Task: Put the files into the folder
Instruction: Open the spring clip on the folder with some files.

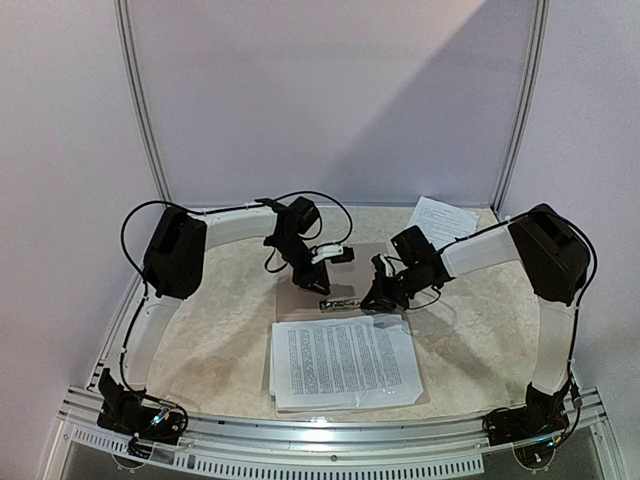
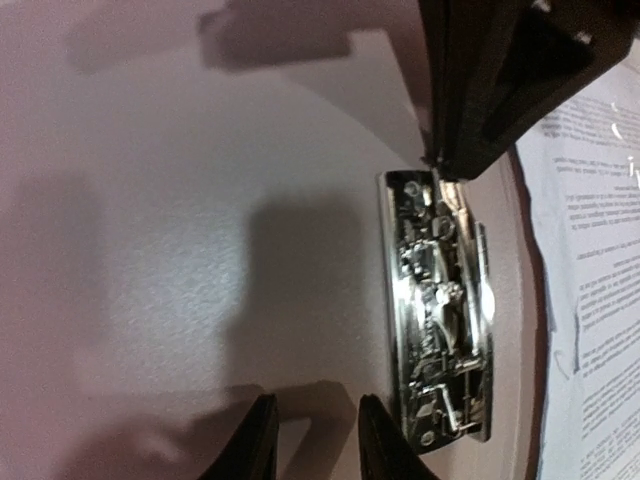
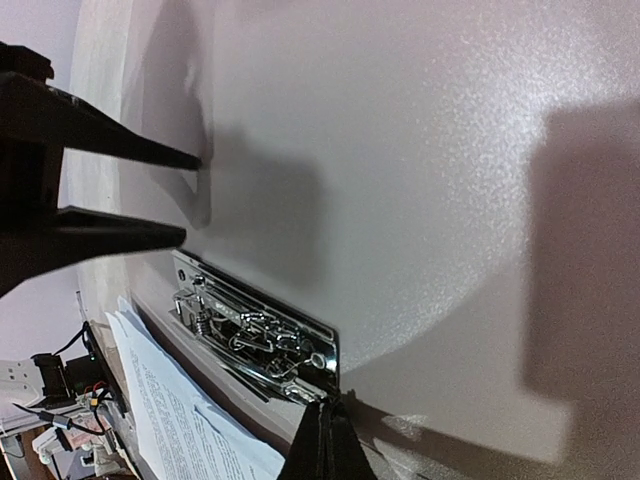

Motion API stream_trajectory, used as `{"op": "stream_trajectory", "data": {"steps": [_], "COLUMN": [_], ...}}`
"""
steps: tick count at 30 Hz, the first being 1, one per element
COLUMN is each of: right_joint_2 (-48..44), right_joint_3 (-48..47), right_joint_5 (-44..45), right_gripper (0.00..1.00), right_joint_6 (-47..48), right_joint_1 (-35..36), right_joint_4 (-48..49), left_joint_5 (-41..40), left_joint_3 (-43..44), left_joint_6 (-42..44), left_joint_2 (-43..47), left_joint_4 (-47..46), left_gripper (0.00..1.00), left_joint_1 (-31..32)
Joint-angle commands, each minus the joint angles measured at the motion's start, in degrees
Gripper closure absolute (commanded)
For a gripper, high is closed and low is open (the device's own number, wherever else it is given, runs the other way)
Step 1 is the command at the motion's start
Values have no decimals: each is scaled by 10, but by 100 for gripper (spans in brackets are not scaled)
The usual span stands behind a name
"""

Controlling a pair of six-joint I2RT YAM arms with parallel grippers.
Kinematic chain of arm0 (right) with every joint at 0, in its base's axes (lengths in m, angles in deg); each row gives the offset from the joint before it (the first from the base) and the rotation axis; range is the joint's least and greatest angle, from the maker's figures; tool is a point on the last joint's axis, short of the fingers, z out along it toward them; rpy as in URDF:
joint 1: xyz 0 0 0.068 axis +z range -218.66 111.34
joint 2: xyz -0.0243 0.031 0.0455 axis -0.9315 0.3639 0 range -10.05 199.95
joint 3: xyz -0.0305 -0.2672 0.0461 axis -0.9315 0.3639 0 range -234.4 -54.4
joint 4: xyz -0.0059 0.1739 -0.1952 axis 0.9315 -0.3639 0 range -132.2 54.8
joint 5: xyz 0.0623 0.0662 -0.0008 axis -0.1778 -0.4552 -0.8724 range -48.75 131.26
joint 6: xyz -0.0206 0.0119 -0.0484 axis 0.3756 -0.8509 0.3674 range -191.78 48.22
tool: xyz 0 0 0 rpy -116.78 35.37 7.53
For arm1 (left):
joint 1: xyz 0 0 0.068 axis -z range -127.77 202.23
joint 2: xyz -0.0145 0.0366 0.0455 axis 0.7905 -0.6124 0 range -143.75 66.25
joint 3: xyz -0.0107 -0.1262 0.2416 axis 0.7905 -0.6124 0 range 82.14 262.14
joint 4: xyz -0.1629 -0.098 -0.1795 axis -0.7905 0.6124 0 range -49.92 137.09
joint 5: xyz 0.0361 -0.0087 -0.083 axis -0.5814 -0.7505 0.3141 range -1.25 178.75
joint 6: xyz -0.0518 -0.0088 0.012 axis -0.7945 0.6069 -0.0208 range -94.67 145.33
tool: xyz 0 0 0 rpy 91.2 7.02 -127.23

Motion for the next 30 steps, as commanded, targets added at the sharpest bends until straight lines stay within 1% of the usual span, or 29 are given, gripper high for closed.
{"op": "stream_trajectory", "data": {"steps": [1, 6, 9, 12, 14, 18, 23, 26, 30], "right_joint_2": [43, 37, 31, 24, 21, 22, 31, 39, 42], "right_joint_3": [39, 40, 40, 42, 43, 45, 45, 37, 22], "right_joint_5": [100, 98, 98, 91, 80, 69, 78, 80, 83], "right_gripper": [100, 100, 100, 100, 100, 100, 100, 100, 100], "right_joint_6": [1, 0, -3, -8, -14, -27, -30, -29, -23], "right_joint_1": [4, 6, 9, 11, 12, 18, 13, 6, 2], "right_joint_4": [-105, -104, -100, -90, -79, -60, -42, -37, -28], "left_joint_5": [27, 47, 33, -4, -36, -69, -88, -90, -90], "left_joint_3": [8, 13, 27, 28, 26, 20, 22, 22, 19], "left_joint_6": [-21, -35, -42, -46, -38, -10, 30, 42, 60], "left_joint_2": [-21, -25, -36, -35, -37, -46, -70, -80, -85], "left_joint_4": [16, 11, 22, 21, 28, 44, 68, 69, 75], "left_gripper": [68, 62, 62, 62, 64, 68, 72, 77, 81], "left_joint_1": [29, 39, 46, 51, 57, 66, 73, 73, 73]}}
